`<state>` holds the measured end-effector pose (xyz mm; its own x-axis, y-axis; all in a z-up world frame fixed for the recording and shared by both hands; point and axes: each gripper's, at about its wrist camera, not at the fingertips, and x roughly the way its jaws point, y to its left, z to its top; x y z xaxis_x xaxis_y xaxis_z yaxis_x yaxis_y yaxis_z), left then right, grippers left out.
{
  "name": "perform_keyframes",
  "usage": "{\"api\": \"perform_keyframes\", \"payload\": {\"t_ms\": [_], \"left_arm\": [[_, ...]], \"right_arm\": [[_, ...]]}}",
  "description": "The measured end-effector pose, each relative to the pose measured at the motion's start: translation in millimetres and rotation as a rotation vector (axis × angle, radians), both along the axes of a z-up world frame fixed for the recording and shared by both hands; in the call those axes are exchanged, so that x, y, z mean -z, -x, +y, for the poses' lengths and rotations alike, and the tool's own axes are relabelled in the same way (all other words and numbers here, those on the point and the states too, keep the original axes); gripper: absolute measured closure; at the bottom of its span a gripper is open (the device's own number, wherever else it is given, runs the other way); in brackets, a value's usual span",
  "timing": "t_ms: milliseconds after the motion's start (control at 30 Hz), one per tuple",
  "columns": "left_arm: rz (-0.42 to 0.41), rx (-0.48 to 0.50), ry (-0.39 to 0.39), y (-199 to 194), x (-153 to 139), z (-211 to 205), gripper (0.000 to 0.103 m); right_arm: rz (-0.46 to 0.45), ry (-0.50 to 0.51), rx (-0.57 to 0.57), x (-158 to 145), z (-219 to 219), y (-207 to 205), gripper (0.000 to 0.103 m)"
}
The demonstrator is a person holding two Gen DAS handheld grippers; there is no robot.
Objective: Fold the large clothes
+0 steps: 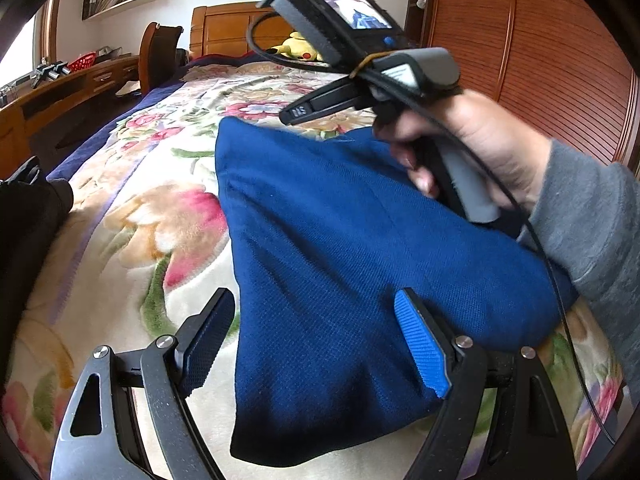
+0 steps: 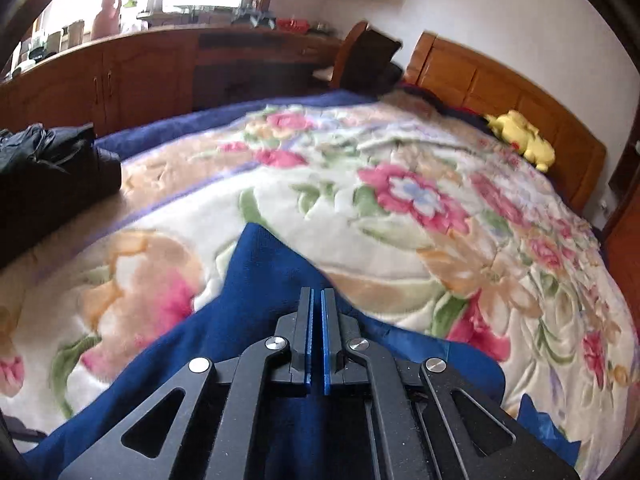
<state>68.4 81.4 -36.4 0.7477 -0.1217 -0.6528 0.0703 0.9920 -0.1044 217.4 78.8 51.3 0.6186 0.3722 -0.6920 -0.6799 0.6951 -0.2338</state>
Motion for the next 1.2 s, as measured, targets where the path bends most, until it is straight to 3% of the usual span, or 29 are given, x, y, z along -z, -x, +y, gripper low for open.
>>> {"api": "perform_keyframes", "payload": {"t_ms": [33,100,267,433,600,733,900,967,1033,1067,1100,1200], "left_arm": [[0.000,0.001,-0.003,0,0,0,0.020],[-0.001,0.003,-0.007,0,0,-1,0.020],[-0.003,0.001,-0.008,0,0,-1,0.020],[-0.003,0.000,-0.017,1,0,-2,0.020],[-0.002,-0.002,-0.020,1,0,-2,0.020],[-0.001,-0.002,-0.020,1,0,-1,0.020],[0.001,-0.002,-0.024,1,1,-1,0.020],[0.003,-0.001,-0.025,0,2,-1,0.020],[0.005,-0.001,-0.025,0,2,-1,0.020],[0.006,-0.002,-0.025,-1,2,-1,0.020],[0.005,-0.002,-0.025,-1,2,-1,0.020],[0.005,-0.002,-0.024,-1,2,-1,0.020]], "right_arm": [[0.019,-0.003,0.009,-2,-7,-1,0.058],[0.013,-0.028,0.024,-12,-30,-2,0.038],[-0.055,-0.022,0.184,-42,-116,-14,0.037],[-0.039,-0.018,0.415,-55,-226,-34,0.037],[0.031,0.026,0.530,-30,-294,-50,0.037],[0.141,0.058,0.598,7,-326,-70,0.037],[0.252,-0.015,0.622,34,-341,-100,0.037],[0.269,-0.036,0.617,37,-344,-103,0.042],[0.276,-0.037,0.581,39,-339,-103,0.072],[0.255,-0.011,0.570,34,-336,-95,0.082],[0.221,0.029,0.571,33,-333,-95,0.099],[0.109,0.046,0.616,16,-336,-84,0.100]]}}
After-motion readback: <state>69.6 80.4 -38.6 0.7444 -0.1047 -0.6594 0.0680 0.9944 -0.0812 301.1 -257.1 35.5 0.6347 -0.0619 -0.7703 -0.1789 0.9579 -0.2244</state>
